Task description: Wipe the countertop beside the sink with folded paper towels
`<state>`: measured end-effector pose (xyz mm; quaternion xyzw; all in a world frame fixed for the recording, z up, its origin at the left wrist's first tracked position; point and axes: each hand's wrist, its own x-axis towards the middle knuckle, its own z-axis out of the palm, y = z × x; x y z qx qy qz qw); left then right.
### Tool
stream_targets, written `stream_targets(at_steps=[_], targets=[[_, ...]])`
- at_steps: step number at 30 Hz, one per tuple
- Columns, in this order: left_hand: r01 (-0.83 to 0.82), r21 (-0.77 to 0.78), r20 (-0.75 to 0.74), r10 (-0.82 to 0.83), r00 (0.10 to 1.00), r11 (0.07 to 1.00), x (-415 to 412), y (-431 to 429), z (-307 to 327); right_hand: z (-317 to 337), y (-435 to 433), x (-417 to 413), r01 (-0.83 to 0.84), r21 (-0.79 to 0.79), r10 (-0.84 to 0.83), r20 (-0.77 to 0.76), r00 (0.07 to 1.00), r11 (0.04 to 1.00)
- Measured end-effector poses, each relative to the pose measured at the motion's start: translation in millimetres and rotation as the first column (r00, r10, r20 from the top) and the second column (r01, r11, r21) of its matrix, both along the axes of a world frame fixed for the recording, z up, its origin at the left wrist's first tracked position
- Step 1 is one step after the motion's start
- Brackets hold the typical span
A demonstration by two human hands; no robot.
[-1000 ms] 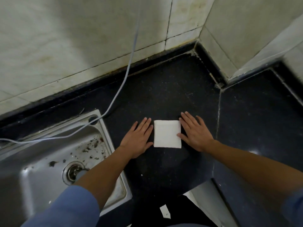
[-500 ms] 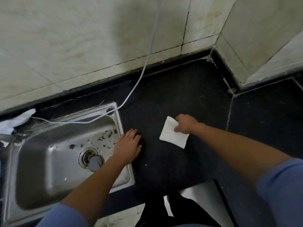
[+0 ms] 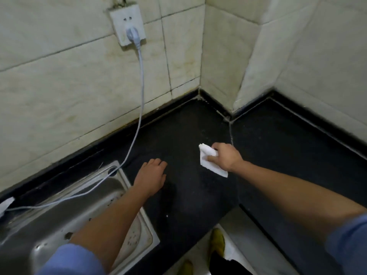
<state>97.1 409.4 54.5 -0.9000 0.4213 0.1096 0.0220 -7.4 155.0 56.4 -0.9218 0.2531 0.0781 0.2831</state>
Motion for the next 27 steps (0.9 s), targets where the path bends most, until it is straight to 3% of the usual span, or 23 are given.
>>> stream_targets(at_steps=[6,9,13,18,23,27], targets=[[0.320,-0.017,0.035,-0.320,0.947,0.947,-22.3,-40.4,21.3,32.5,7.8,-107.9,0.068,-0.317,-0.062,0.031,0.998,0.946],[0.460,-0.039,0.022,-0.459,0.888,0.887,-62.2,-73.8,35.7,43.0,13.3,-178.5,0.121,-0.397,-0.131,0.003,0.991,0.910],[0.671,-0.071,0.075,-0.667,0.742,0.738,-139.3,-125.7,59.8,63.1,20.9,-282.6,0.283,-0.441,-0.309,0.015,0.951,0.852],[0.851,-0.066,0.140,-0.839,0.526,0.522,-266.0,-173.4,82.9,81.6,46.4,-429.4,0.500,-0.489,-0.559,0.031,0.829,0.714],[0.955,-0.071,0.178,-0.939,0.295,0.287,-422.5,-195.1,96.2,93.0,90.5,-587.1,0.651,-0.524,-0.744,0.047,0.667,0.550],[0.982,-0.121,0.160,-0.974,0.161,0.142,-568.6,-191.0,96.0,98.0,137.6,-719.6,0.720,-0.543,-0.838,0.051,0.543,0.433]])
